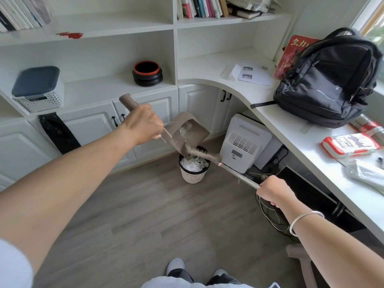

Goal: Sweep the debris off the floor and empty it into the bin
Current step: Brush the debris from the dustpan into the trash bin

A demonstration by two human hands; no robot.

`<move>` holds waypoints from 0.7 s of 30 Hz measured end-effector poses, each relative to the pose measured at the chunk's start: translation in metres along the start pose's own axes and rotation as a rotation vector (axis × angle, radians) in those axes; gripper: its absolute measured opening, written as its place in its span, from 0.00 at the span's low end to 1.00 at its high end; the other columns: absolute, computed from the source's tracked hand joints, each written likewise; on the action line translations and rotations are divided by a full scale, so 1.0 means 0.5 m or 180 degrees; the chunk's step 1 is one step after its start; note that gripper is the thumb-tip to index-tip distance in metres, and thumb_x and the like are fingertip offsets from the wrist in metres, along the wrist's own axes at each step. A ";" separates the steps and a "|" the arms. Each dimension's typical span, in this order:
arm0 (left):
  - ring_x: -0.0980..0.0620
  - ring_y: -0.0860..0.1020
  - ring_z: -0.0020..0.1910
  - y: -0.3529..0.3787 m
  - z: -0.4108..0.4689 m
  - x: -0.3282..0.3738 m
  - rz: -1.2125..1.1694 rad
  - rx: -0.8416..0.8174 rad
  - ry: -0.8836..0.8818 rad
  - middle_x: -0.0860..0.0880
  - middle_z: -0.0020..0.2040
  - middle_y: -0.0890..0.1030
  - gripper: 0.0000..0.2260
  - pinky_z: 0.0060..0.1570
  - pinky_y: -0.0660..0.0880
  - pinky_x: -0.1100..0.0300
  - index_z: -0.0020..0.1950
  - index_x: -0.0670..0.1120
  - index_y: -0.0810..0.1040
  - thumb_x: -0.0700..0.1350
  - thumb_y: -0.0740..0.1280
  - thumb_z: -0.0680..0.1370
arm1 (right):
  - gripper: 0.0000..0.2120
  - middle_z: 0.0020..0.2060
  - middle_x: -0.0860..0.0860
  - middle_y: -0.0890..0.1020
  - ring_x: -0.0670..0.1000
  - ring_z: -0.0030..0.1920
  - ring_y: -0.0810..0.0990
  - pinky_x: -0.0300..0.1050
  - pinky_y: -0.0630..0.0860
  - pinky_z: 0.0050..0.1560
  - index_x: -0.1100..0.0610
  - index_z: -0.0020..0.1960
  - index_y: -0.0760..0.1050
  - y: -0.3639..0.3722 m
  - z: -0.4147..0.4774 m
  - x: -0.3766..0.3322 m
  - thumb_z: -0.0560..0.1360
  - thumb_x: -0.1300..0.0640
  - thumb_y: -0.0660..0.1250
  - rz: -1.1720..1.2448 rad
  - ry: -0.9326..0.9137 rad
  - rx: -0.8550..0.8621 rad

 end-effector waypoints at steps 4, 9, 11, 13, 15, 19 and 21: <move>0.55 0.81 0.37 -0.005 0.003 0.004 -0.0089 0.0029 0.0004 0.55 0.35 0.83 0.18 0.42 0.69 0.62 0.37 0.52 0.78 0.60 0.58 0.79 | 0.11 0.38 0.53 0.80 0.55 0.40 0.83 0.45 0.80 0.40 0.55 0.50 0.78 -0.009 -0.009 0.016 0.69 0.57 0.62 -0.0154 -0.0041 0.0096; 0.54 0.81 0.40 -0.008 0.002 0.023 -0.0117 0.0088 0.0064 0.54 0.38 0.84 0.17 0.44 0.69 0.61 0.40 0.52 0.78 0.59 0.58 0.80 | 0.15 0.32 0.54 0.80 0.53 0.27 0.76 0.39 0.73 0.27 0.53 0.55 0.80 -0.014 -0.005 0.055 0.70 0.58 0.63 0.0312 -0.0109 -0.0038; 0.54 0.82 0.42 -0.013 0.006 0.030 -0.0146 0.0081 0.0104 0.54 0.41 0.84 0.17 0.46 0.69 0.61 0.42 0.52 0.79 0.59 0.57 0.81 | 0.14 0.31 0.54 0.80 0.54 0.27 0.76 0.40 0.73 0.26 0.54 0.52 0.82 -0.021 -0.002 0.045 0.69 0.58 0.64 0.0419 -0.0183 0.0009; 0.53 0.82 0.44 -0.017 0.007 0.036 -0.0135 0.0070 0.0175 0.53 0.43 0.84 0.17 0.47 0.68 0.60 0.44 0.51 0.79 0.58 0.56 0.81 | 0.14 0.32 0.53 0.80 0.54 0.30 0.77 0.42 0.74 0.30 0.51 0.50 0.82 -0.026 -0.004 0.021 0.68 0.57 0.64 0.0470 -0.0263 0.0083; 0.53 0.82 0.45 -0.020 0.003 0.041 -0.0126 0.0105 0.0204 0.53 0.43 0.84 0.17 0.48 0.68 0.60 0.45 0.51 0.79 0.58 0.55 0.81 | 0.12 0.34 0.53 0.80 0.55 0.32 0.77 0.42 0.75 0.33 0.50 0.48 0.82 -0.025 -0.006 -0.001 0.68 0.56 0.64 0.0460 -0.0309 0.0110; 0.52 0.82 0.43 -0.015 -0.002 0.029 -0.0220 0.0109 0.0097 0.52 0.42 0.84 0.17 0.47 0.69 0.59 0.43 0.51 0.79 0.58 0.55 0.81 | 0.12 0.37 0.53 0.81 0.55 0.33 0.78 0.42 0.77 0.35 0.52 0.48 0.80 -0.010 -0.009 -0.022 0.67 0.56 0.63 0.0438 -0.0302 0.0070; 0.54 0.81 0.40 -0.009 -0.007 0.012 -0.0231 0.0110 0.0070 0.54 0.39 0.84 0.18 0.44 0.68 0.60 0.39 0.52 0.78 0.59 0.56 0.81 | 0.12 0.39 0.53 0.81 0.56 0.37 0.80 0.43 0.78 0.38 0.53 0.49 0.79 -0.001 -0.012 -0.030 0.67 0.57 0.62 0.0397 -0.0281 0.0085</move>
Point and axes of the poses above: each hand's wrist, its own z-axis towards the middle knuckle, its own y-axis out of the palm, x = y × z, the point moved 7 cm from there along z, towards the middle knuckle
